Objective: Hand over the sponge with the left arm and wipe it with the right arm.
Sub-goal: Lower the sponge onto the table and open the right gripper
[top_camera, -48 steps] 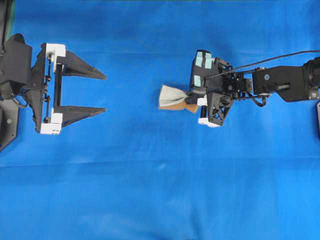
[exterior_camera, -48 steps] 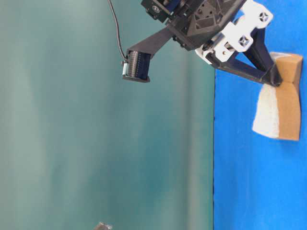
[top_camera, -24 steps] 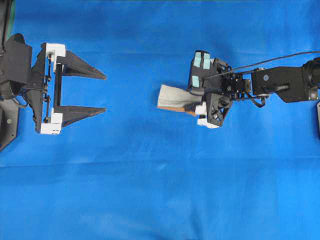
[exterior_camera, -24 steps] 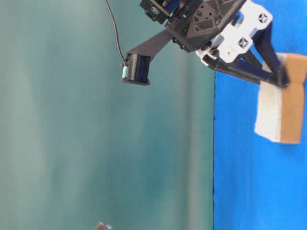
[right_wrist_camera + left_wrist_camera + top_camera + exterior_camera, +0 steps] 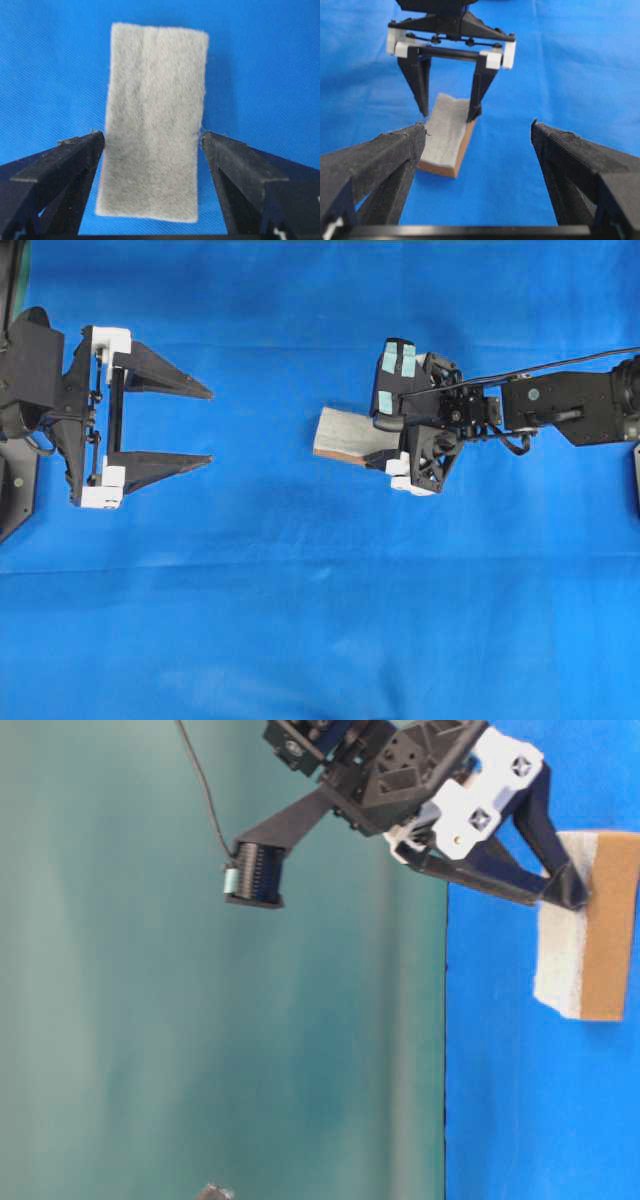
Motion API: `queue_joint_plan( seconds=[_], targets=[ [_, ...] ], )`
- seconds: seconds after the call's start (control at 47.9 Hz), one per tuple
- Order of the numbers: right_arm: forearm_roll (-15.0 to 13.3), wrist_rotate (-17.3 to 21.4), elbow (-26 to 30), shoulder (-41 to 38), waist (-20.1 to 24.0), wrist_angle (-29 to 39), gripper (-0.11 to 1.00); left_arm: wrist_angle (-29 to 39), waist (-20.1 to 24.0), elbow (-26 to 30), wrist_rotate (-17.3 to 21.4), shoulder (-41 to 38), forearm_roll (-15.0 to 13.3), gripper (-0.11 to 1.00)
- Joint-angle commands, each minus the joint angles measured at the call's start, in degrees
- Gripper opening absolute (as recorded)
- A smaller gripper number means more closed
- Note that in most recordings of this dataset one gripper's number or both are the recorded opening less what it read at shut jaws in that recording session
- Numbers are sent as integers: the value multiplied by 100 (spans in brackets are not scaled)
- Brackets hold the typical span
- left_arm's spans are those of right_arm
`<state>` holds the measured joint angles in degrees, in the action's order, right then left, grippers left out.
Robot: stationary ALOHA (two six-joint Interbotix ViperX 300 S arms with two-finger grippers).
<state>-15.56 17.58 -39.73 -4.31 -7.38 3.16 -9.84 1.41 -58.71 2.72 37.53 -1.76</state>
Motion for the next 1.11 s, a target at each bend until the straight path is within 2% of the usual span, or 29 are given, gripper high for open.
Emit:
queue_joint_plan(
  seconds=[0.0,0.251,0.564,1.086],
  targets=[
    [0,0,167,325,79,97,74,-62,18,62,9,9,9,84],
    [-26,-53,334,1178,246,861,74,-53,18,62,9,9,9,84],
    [-18,-44,255,2074,369,1099,74,-62,18,70,9,9,9,84],
    [-9,9,114,2312,387,949,74,-70,18,70,-18,35,9,84]
  ],
)
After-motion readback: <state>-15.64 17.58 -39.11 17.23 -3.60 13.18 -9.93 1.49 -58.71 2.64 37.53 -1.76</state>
